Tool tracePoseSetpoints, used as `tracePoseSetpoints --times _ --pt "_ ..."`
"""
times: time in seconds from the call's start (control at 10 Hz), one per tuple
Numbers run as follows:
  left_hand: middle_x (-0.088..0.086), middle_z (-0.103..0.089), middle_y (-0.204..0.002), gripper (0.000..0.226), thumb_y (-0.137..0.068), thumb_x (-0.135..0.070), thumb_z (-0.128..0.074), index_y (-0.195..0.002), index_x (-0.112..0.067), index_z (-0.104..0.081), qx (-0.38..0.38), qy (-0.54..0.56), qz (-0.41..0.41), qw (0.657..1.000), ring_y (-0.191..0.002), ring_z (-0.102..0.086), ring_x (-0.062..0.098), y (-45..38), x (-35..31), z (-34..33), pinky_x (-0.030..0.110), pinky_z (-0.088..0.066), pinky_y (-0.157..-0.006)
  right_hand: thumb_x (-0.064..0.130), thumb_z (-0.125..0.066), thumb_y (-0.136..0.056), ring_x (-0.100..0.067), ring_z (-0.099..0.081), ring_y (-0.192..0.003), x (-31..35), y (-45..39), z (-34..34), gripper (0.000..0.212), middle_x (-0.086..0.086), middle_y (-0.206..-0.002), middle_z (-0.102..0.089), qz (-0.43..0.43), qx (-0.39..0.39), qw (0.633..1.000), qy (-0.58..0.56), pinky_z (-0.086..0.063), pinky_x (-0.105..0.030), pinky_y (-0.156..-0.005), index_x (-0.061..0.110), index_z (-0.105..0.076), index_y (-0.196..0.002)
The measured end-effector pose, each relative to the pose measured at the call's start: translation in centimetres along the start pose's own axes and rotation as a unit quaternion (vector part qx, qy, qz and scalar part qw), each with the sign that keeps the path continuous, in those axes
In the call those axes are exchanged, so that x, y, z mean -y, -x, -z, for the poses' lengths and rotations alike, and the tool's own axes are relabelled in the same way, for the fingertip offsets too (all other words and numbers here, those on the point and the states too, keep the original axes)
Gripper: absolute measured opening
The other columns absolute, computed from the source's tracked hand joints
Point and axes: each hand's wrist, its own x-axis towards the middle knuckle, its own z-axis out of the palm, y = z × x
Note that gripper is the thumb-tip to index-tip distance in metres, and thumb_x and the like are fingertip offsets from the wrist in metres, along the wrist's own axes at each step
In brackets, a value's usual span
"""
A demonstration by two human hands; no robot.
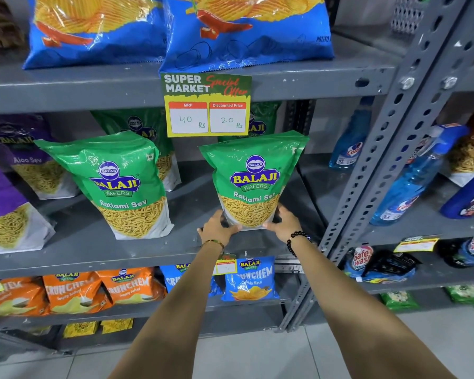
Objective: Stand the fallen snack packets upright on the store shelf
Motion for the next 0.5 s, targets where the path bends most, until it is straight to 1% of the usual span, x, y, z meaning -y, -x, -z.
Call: tracePoseSetpoints --times 0.3,0.4,0.5 --pt "0.011 -0.064 -0.126 0.05 -0.078 -0.03 -0.073 -0.12 -0.012 -0.053 0.002 -0.017 -0.001 1.0 -0.12 -0.055 0.033 0.05 0.02 0.02 0.057 -0.029 -0.113 0.016 -0.07 -0.077 -0.028 -0.047 -0.128 -0.08 -0.03 -0.07 0.07 -0.01 -0.139 -0.052 -0.011 0.004 1.0 0.01 -0.041 -0.04 -0.104 0.016 -0.038 -0.139" --pt "0.011 -0.063 -0.127 0.052 -0.078 -0.03 -0.072 -0.122 -0.012 -0.052 0.009 -0.021 0.002 1.0 -0.12 -0.055 0.033 0.01 -0.05 0.05 0.058 -0.028 -0.113 0.018 -0.069 -0.078 -0.027 -0.046 -0.13 -0.32 -0.3 -0.01 0.072 -0.01 -0.141 -0.05 -0.019 0.006 1.0 0.015 -0.041 -0.041 -0.105 0.015 -0.034 -0.141" --pt "0.012 -0.06 -0.132 0.06 -0.077 -0.03 -0.073 -0.127 -0.011 -0.046 0.008 -0.052 0.002 0.999 -0.123 -0.052 0.034 0.29 0.32 -0.05 0.055 -0.027 -0.115 0.014 -0.069 -0.078 -0.03 -0.042 -0.133 -0.61 0.11 -0.31 0.084 -0.015 -0.145 -0.044 -0.033 0.0 0.999 0.021 -0.038 -0.042 -0.106 0.011 -0.02 -0.146"
